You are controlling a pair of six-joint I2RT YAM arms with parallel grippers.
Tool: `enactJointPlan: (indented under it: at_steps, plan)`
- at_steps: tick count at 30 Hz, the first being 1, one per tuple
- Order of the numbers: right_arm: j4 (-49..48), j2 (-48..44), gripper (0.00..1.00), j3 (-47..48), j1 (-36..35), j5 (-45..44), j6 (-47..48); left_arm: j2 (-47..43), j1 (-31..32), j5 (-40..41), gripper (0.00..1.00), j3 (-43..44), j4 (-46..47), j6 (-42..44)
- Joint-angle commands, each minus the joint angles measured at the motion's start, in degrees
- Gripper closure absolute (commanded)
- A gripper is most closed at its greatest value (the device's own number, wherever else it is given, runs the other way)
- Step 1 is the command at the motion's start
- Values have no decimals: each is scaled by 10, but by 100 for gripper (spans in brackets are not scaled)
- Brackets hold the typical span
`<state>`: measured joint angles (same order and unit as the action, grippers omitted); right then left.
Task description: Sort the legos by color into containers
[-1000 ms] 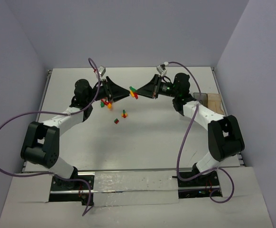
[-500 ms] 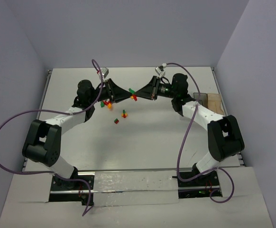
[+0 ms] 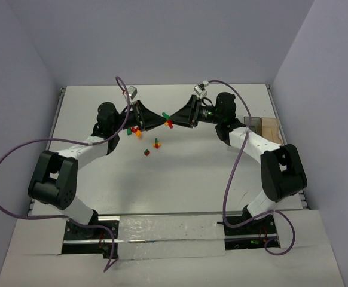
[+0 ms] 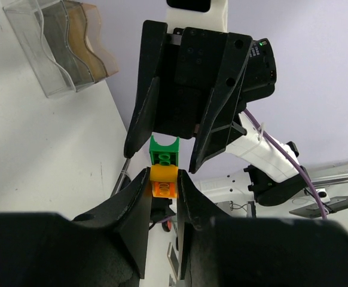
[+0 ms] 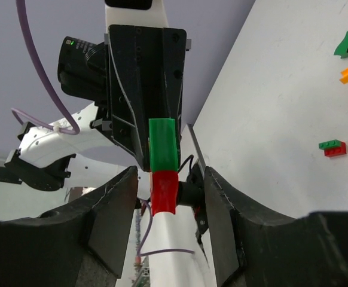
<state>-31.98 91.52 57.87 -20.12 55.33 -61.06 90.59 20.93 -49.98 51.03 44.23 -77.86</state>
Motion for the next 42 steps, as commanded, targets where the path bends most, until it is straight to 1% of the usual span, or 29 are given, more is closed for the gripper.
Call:
enactJointPlan:
  at_steps: [1,4,5,8,11,13,15,16,17,22,28,31,32,33,35,36,38,39,40,41,42]
  plan:
    - [-11,4,44,20,-5,15,1,-9,-4,-8,100,5,49,-12]
    - [-2,3,45,17,-5,15,8,-9,-4,-8,100,4,56,-15]
    - [-1,3,48,15,-5,15,9,-9,-4,-8,100,4,55,-15]
    - [-8,4,63,11,-5,19,6,-9,-4,-8,100,4,54,-12]
    - [-31,5,73,9,-7,26,-6,-9,-4,-8,100,6,44,-5]
    - [-49,5,83,8,-7,35,-16,-10,-4,-8,100,6,38,-1]
    - [-71,4,89,5,-8,40,-30,-9,-4,-8,100,6,35,2]
    - [-75,3,96,5,-6,44,-32,-10,-7,-8,100,3,36,3]
    - [-76,2,100,4,-6,46,-31,-11,-9,-8,100,2,35,3]
    - [-68,-10,100,-17,18,47,-23,-19,-34,-9,100,-9,25,10]
    - [-32,-18,100,-42,79,56,15,-32,-67,-22,100,-11,12,30]
    - [-9,-29,100,-50,128,67,39,-33,-75,-27,100,-10,-1,54]
    - [4,-32,100,-49,130,68,43,-33,-75,-27,100,-8,-3,57]
    - [42,-39,100,-44,151,74,93,-33,-75,-30,100,-3,-28,84]
    - [202,-55,100,-9,208,68,184,-32,-73,-30,100,14,-65,123]
    - [297,-59,100,19,239,57,264,-32,-71,-27,100,27,-100,156]
    - [547,-66,100,109,308,-11,485,-30,-58,-9,100,73,-219,270]
    - [606,-60,100,135,326,-41,541,-25,-49,-1,100,89,-258,311]
    - [649,-56,100,154,343,-69,633,-22,-32,8,100,105,-292,375]
    - [721,-51,100,191,361,-126,670,-19,-22,30,100,132,-356,406]
    - [741,-48,100,203,402,-150,696,-16,-13,42,100,141,-375,430]
